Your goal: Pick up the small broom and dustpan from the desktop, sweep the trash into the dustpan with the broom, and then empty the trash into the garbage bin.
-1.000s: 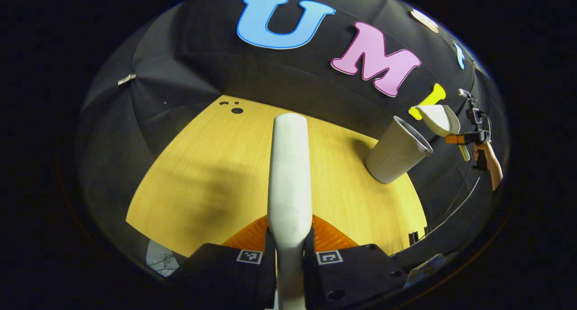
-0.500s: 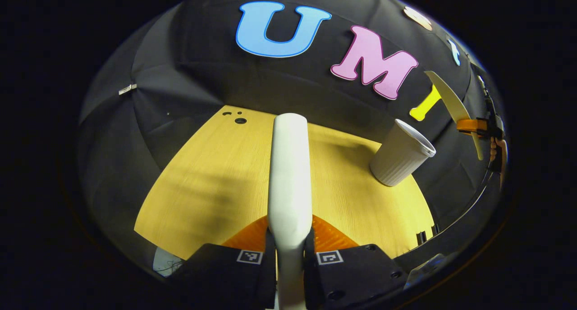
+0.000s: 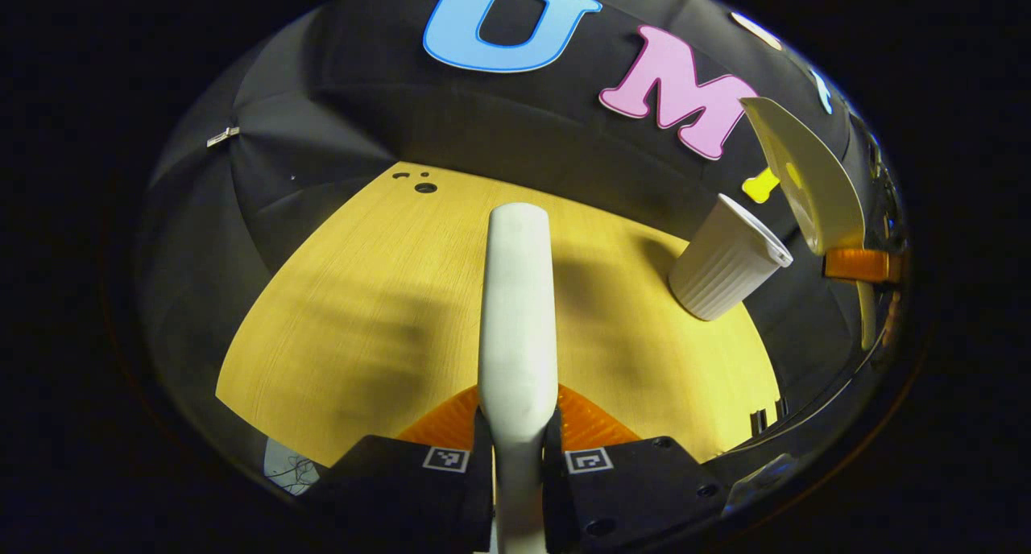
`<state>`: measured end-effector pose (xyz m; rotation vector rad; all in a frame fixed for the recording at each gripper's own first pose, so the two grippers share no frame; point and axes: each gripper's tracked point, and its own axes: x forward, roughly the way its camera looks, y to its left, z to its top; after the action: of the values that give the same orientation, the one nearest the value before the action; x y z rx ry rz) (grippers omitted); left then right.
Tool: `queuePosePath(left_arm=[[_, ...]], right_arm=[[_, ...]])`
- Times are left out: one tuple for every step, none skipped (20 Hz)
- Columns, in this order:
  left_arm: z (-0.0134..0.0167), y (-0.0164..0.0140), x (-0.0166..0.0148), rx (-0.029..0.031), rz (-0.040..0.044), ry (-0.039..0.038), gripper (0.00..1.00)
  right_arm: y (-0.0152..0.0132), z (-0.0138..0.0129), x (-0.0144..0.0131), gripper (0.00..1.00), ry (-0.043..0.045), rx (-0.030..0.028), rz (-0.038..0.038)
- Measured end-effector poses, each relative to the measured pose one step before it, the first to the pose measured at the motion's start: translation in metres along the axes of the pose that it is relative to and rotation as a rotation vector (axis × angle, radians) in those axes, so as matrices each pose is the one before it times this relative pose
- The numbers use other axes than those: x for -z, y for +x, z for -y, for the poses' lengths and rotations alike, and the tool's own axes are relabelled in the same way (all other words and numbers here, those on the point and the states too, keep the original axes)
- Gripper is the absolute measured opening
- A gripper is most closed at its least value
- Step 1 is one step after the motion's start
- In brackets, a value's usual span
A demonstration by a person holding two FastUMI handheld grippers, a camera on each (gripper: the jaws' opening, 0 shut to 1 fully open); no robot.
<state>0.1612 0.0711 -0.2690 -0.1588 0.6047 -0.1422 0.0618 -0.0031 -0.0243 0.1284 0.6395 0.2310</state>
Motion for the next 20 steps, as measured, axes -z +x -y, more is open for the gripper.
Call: queuePosePath(left_arm=[[-0.00246, 0.00571, 0.00234, -0.01293, -0.01164, 0.0026, 0.3], [-0.00251, 0.00561, 0.00217, -0.01341, -0.0138, 0.00462, 0.3], [-0.00245, 0.00594, 0.00336, -0.01332, -0.01534, 0.00749, 0.29], [-0.00268, 0.0066, 0.00284, -0.01439, -0.01573, 0.00841, 0.3], [-0.00263, 0.00737, 0.00435, -0.0152, -0.02272, 0.00693, 0.29], [-0.00159, 0.00675, 0.0056, -0.01625, -0.0256, 0.00758, 0.29], [-0.00239, 0.00619, 0.00449, -0.01476, -0.0228, 0.00854, 0.29], [-0.00073, 0.01118, 0.00324, -0.01054, -0.0215, 0.00861, 0.29], [-0.00118, 0.00901, 0.0026, -0.01174, -0.02635, 0.00706, 0.29], [-0.00123, 0.00943, 0.00184, -0.01581, -0.02206, 0.01239, 0.29], [-0.00149, 0.00906, 0.00017, -0.02108, -0.01839, 0.01864, 0.28], [-0.00153, 0.00668, 0.00059, -0.02231, -0.01592, 0.02266, 0.29], [-0.00064, 0.00661, -0.00131, -0.01997, -0.01591, 0.02303, 0.29], [0.00024, 0.00612, -0.00106, -0.01623, -0.01384, 0.02089, 0.29], [0.00197, 0.00516, -0.00428, -0.016, -0.01031, 0.01634, 0.3], [-0.00071, 0.00708, -0.00461, -0.02194, -0.00336, 0.01478, 0.29], [-0.00199, 0.0063, -0.00208, -0.02245, -0.00841, 0.01386, 0.29], [0.00589, 0.00094, 0.00292, -0.00985, -0.01137, 0.00572, 0.3], [0.00529, 0.00176, 0.00139, 0.00301, -0.01173, 0.00402, 0.29], [0.00076, 0.00361, 0.00153, 0.00211, -0.01415, 0.00778, 0.29]], right_arm=[[0.01029, -0.00136, 0.02014, 0.33, -0.00221, -0.00874, -0.04913], [0.00858, 0.00082, 0.017, 0.32, 0.00286, -0.00123, -0.0434], [0.00214, 0.00499, 0.01016, 0.4, 0.01158, 0.00844, -0.03612], [0.00811, 0.00581, 0.0134, 0.36, 0.00982, 0.01058, -0.03019], [0.00473, 0.00543, 0.01483, 0.36, 0.00589, 0.01192, -0.03049], [0.00718, 0.00584, 0.01175, 0.36, 0.00262, 0.01439, -0.033], [0.00944, 0.00307, 0.00992, 0.36, 0.00356, 0.01196, -0.03476], [0.00971, 0.00514, 0.0102, 0.36, 0.00577, 0.0086, -0.03959], [0.00589, 0.00365, 0.00598, 0.4, 0.01261, 0.00751, -0.0271], [0.006, 0.00429, 0.0061, 0.36, 0.01557, 0.01079, -0.02442], [0.00639, 0.00466, 0.00421, 0.36, 0.00897, 0.00872, -0.02439], [0.00602, 0.00328, 0.00309, 0.36, 0.00444, 0.01024, -0.02129], [0.00979, 0.00324, 0.00432, 0.36, 0.00079, 0.00687, -0.019], [0.00707, -0.0002, 0.00169, 0.32, -0.00271, 0.00383, -0.02031], [0.00537, -0.00145, 0.00325, 0.32, -0.00663, -0.00302, -0.02533], [0.00265, -0.00134, 0.00044, 0.36, -0.00487, -0.00483, -0.01997], [0.00461, -0.00209, -0.00186, 0.36, -0.00666, 0.00316, -0.00312], [0.00117, -0.00342, -0.00314, 0.32, -0.01299, 0.00597, 0.00365], [-0.00003, -0.00172, 0.0003, 0.36, -0.00912, -0.00122, 0.00026], [0.00361, -0.00165, -0.00047, 0.36, -0.00542, -0.00389, -0.00583]])
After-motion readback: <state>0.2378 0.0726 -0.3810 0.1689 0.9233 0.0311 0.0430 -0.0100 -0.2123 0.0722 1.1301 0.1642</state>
